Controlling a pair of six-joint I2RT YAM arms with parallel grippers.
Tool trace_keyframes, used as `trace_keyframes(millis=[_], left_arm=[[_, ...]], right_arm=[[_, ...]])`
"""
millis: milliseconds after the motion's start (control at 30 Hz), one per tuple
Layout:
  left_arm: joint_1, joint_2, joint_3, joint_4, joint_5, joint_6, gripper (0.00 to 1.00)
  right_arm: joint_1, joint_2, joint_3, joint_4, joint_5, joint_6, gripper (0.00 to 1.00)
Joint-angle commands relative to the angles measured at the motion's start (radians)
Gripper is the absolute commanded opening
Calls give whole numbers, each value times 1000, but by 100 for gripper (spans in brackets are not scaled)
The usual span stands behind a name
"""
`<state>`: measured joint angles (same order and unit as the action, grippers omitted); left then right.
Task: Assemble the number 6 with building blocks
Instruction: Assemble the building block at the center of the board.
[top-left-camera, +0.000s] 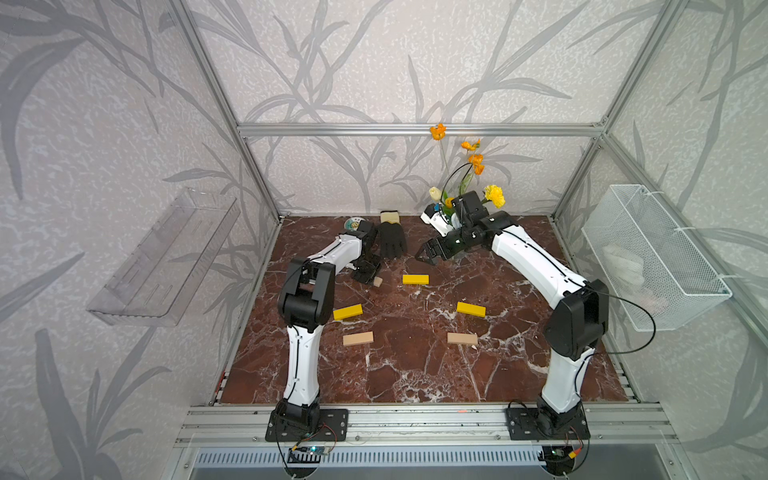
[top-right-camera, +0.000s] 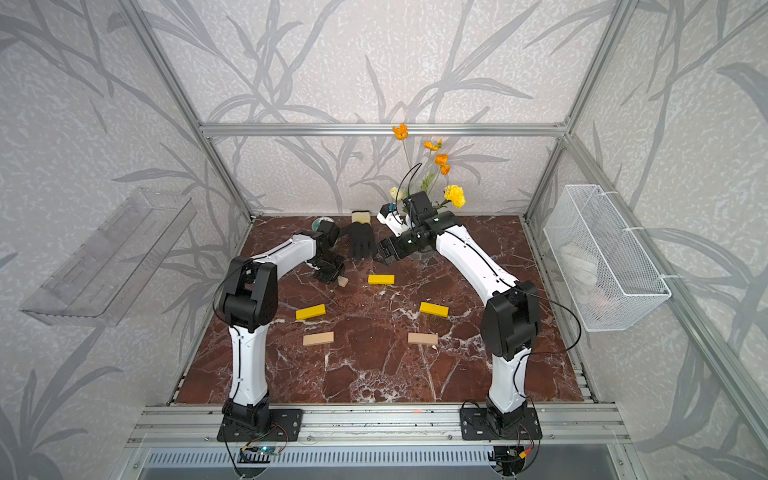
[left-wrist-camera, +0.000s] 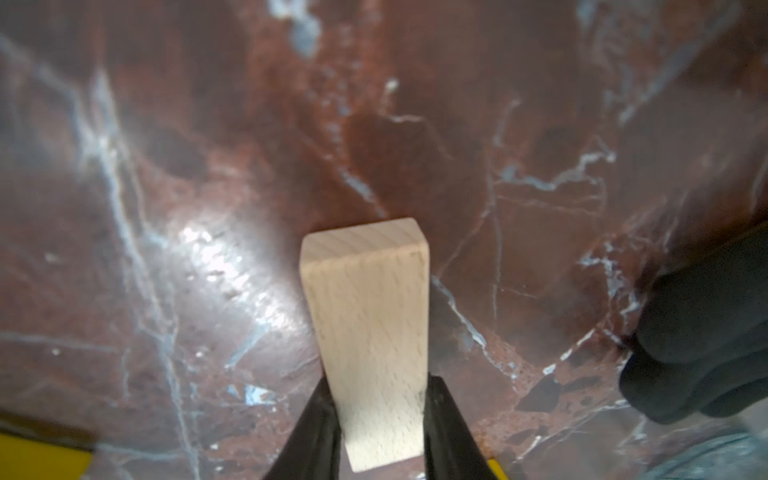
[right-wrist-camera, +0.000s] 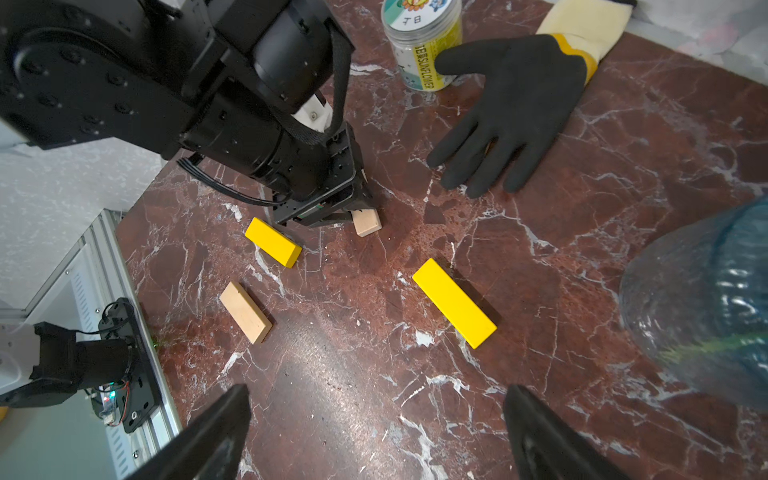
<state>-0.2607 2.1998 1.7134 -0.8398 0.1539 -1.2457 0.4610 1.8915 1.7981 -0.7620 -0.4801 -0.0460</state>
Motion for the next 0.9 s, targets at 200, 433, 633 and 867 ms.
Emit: trace_keyframes(millis=[200,433,633,867], left_arm=[[-39,141,150,-203,-17,473,17],[-130,204,269,-301,-56,667,18],[-163,212,250,-301,-32,692,20],[-182,205,235,-300,-34,711,21]], right_arm=[[-25,-79,-65,49,13,70,95],[-24,-115,-110,61,20,77,95],[-24,-136,-135,65,27,84,94],[-24,-177,-184,79,38,91,94]])
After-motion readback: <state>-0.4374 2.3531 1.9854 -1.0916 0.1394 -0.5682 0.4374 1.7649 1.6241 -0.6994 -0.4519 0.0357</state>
